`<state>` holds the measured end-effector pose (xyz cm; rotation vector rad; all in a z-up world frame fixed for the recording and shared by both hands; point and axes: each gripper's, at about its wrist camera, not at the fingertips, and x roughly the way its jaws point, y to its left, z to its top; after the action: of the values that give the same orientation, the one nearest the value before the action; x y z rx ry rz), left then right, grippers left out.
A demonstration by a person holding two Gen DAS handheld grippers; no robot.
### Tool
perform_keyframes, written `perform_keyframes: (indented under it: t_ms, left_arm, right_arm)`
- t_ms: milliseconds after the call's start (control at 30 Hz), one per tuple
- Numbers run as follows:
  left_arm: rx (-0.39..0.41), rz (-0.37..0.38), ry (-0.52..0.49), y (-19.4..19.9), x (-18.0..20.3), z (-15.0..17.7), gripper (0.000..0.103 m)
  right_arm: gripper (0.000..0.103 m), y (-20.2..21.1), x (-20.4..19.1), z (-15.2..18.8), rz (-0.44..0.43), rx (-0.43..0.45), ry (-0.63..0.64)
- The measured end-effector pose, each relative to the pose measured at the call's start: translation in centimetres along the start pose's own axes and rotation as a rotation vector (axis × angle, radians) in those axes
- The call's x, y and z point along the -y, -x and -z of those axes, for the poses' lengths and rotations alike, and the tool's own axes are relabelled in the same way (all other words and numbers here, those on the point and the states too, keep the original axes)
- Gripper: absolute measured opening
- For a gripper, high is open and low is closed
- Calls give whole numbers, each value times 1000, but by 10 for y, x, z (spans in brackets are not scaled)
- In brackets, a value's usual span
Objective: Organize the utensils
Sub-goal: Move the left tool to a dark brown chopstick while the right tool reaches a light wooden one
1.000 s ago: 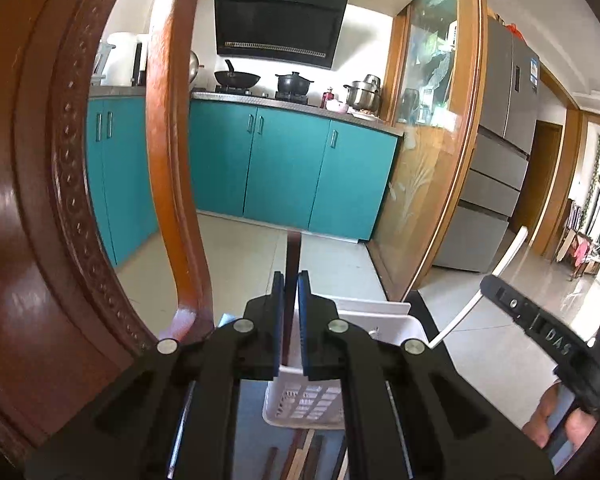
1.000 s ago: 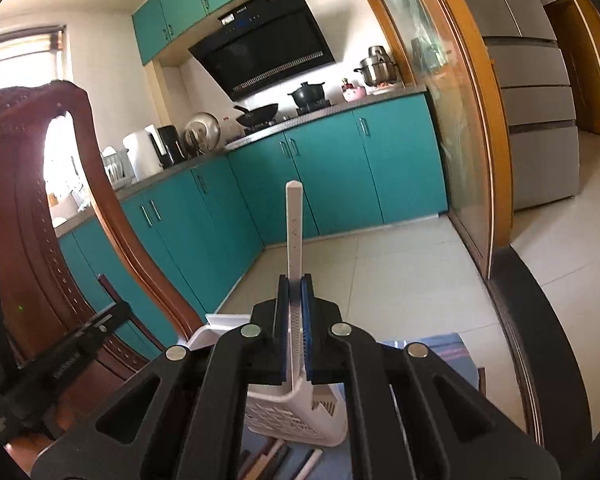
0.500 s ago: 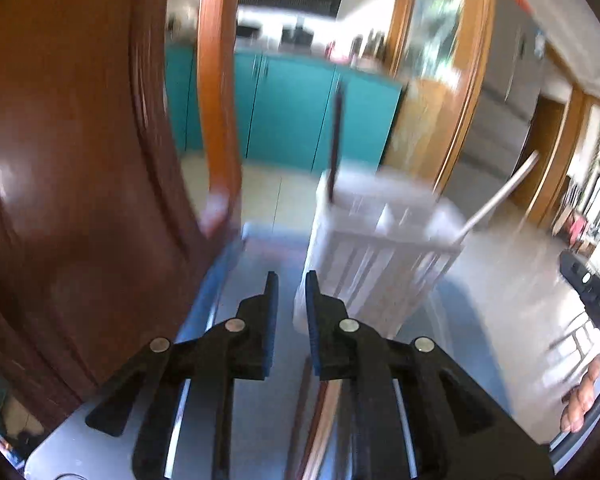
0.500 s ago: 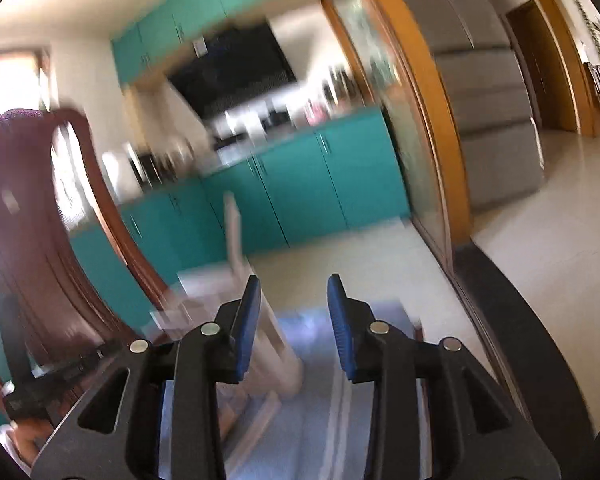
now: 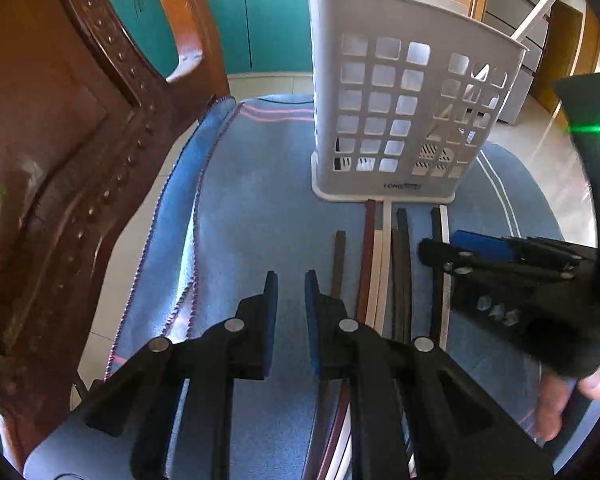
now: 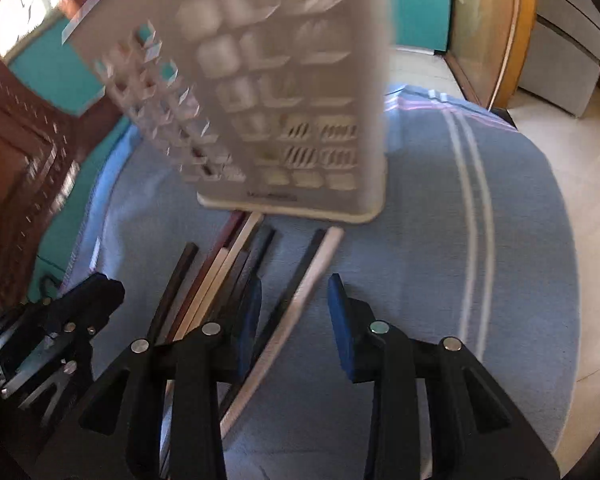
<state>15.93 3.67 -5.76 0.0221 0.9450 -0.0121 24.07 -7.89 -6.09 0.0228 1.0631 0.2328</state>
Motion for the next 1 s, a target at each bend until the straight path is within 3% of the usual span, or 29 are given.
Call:
perform_keyframes:
  t_ms: [33,67,133,200,300,667,900,1000]
  left_arm:
    - [-1,6,2,0,-1,-3,15]
    - [-1,11,2,0,-1,-3,15]
    - [3,18,-4,0,1,-4,15]
    - [7,24,-12,0,3,-3,15]
    - [10,28,-22,0,6,-3,15]
    - [4,25,-44,4,18,2,21]
    - [-38,9,-49,-9,18,3,22]
    - [-57,14,-26,-15,11,1,23]
  right_arm:
    - [33,-1,-3,3,12,6,17]
    - [23,-1,-4,5,16,6,25]
    - [21,0,1,8,-21,0,11]
    - [11,6,9,12,-38,12,-3]
    - [9,15,22,17,-53,19,-30]
    - [12,35,52,18,15,107,-38]
    - [18,26,59,19,13,61,-56]
    - [25,28,58,21,3,60,-67]
